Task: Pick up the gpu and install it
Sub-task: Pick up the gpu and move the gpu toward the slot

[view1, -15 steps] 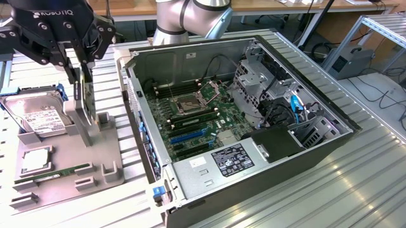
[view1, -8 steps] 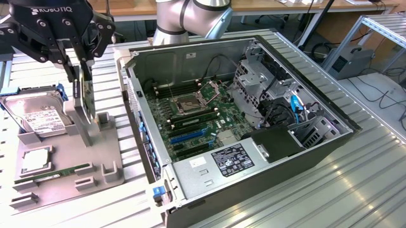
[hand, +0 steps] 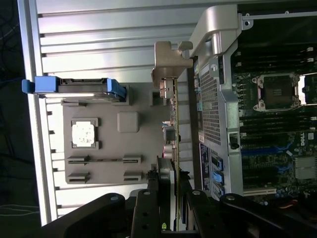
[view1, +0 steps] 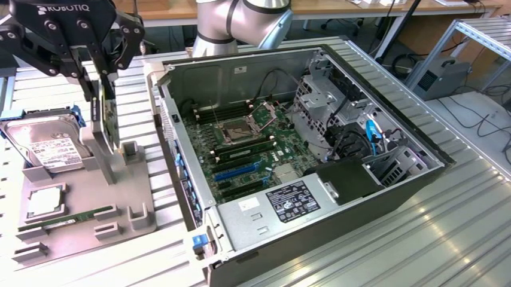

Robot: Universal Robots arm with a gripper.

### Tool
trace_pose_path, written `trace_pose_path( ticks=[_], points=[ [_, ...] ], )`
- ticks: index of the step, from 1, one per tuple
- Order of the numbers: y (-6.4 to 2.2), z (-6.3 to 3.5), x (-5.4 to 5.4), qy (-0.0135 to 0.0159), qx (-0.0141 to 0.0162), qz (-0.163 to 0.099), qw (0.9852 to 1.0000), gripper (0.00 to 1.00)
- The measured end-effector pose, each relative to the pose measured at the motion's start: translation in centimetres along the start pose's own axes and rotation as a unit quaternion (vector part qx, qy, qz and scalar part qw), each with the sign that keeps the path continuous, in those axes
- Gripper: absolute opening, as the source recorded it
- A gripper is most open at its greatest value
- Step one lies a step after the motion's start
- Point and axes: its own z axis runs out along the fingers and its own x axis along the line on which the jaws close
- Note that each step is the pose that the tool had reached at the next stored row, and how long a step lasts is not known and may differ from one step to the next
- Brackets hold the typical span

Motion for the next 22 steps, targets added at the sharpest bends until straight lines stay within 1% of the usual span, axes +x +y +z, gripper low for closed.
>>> trace_pose_path(
  ticks=[9,22],
  points=[
    [0.01,-0.03,-0.1,0.0001,0.0001,0.0,1.0,0.27],
    [0.1,0.01,-1.3,0.0,0.0,0.0,1.0,0.27]
  ],
)
